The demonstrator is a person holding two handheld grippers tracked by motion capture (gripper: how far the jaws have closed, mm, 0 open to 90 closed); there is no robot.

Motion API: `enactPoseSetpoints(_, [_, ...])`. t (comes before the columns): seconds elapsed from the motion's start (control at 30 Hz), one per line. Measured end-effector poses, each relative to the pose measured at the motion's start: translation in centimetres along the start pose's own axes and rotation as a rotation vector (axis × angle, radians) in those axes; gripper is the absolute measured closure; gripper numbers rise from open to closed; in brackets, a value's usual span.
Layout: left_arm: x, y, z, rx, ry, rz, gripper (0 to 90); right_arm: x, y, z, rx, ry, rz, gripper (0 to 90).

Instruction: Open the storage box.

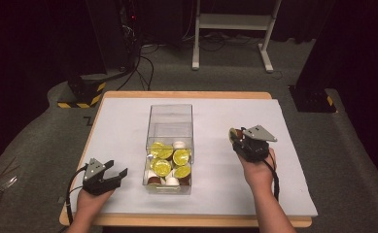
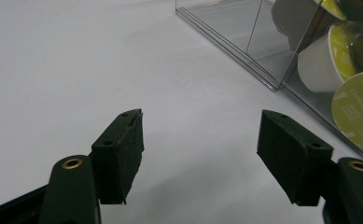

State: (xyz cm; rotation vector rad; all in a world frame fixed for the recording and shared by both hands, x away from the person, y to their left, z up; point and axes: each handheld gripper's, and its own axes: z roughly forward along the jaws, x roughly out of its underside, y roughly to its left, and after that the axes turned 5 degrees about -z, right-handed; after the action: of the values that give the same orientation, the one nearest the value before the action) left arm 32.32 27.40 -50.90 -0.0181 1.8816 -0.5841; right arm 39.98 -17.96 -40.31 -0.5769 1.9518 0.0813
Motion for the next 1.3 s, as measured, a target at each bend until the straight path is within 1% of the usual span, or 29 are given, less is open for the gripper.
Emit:
enactPoseSetpoints(0.17, [0.0,0.0,0.0,0.0,-0.001,0.001,31.7,1.0,-0.8,0.6,0.02,0.031,0.014,57.2])
enactPoseSetpoints(0.2, [0.0,0.0,0.0,0.0,0.001,0.006,31.7,1.3,-1.0,0.8,0.026,0.037,0.016,57.1])
enactPoseSetpoints(0.3, [0.0,0.0,0.0,0.0,0.002,0.008,31.7,2.0,-1.4,1.1,0.037,0.057,0.014,57.1])
enactPoseSetpoints(0.5, [0.0,0.0,0.0,0.002,0.003,0.008,31.7,3.3,-1.9,1.9,0.053,0.096,0.03,57.1])
enactPoseSetpoints(0.6, [0.0,0.0,0.0,0.002,0.003,0.008,31.7,4.1,-2.1,2.3,0.059,0.116,0.029,57.1])
enactPoseSetpoints(0.73, [0.0,0.0,0.0,0.002,0.002,0.007,31.7,5.0,-2.2,2.8,0.062,0.143,0.041,57.1])
enactPoseSetpoints(0.83, [0.0,0.0,0.0,0.002,-0.004,0.0,31.7,5.4,-2.2,3.1,0.064,0.159,0.04,57.1])
enactPoseSetpoints(0.87, [0.0,0.0,-0.1,0.002,0.002,0.008,31.7,5.6,-2.1,3.1,0.064,0.162,0.04,57.1])
enactPoseSetpoints(0.9, [0.0,0.0,0.0,0.003,-0.001,0.005,31.7,5.7,-2.1,3.3,0.065,0.169,0.033,57.1])
enactPoseSetpoints(1.03, [0.0,0.0,0.0,0.003,-0.002,0.004,31.7,6.1,-1.9,3.7,0.067,0.183,0.019,57.1])
enactPoseSetpoints(1.13, [0.0,-0.1,0.0,0.004,-0.005,-0.003,31.7,6.3,-1.7,3.9,0.067,0.192,0.019,57.1])
enactPoseSetpoints(1.3, [0.0,-0.1,0.0,0.005,-0.005,-0.003,31.7,6.5,-1.6,4.2,0.068,0.204,0.022,57.1])
